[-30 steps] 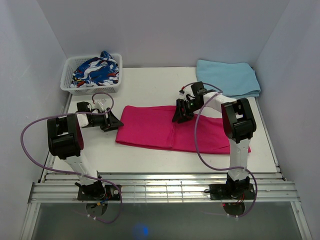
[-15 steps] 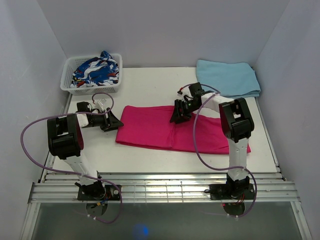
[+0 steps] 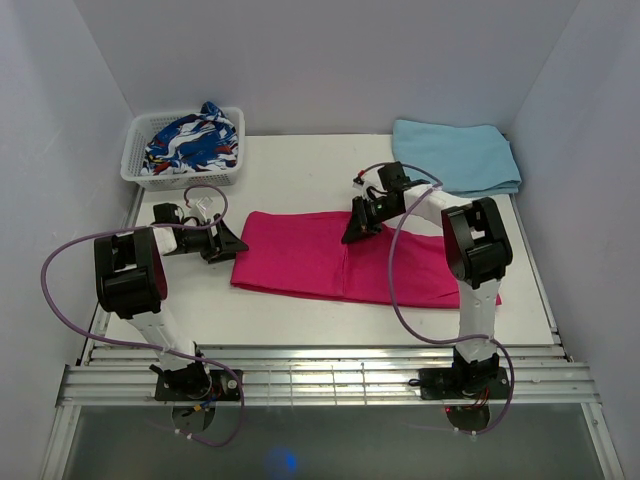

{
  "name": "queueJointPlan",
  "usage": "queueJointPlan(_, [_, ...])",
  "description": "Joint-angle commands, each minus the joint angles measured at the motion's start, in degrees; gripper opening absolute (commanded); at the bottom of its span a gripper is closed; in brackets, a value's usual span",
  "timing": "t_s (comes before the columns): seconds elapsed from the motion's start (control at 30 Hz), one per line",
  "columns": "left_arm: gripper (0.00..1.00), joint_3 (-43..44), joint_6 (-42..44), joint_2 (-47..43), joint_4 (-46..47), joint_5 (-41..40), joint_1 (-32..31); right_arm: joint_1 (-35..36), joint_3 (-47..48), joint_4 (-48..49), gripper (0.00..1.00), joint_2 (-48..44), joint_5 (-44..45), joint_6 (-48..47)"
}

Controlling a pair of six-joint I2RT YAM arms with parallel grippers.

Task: Fold and stack the trousers
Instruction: Fold the trousers

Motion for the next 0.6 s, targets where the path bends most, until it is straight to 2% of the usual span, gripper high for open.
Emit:
queueJointPlan(0.0, [0.79,0.6,1.2,-0.7,-0.9,-3.1,-0.1,0.7,-1.1,0.7,0.08,-6.6,-3.4,-1.0])
queueJointPlan(0.33, [0.79,0.8,1.2,-0.5,-0.6,-3.2,-0.1,-0.8,-5.5,-1.5,0.08,-6.5,0.4,-3.1])
queueJointPlan(0.57, [0.78,0.1,1.6,-0.1,-0.3,-3.6,-0.1,-2.7,-4.4,-2.3,0.08,-5.2,2.0,-2.8])
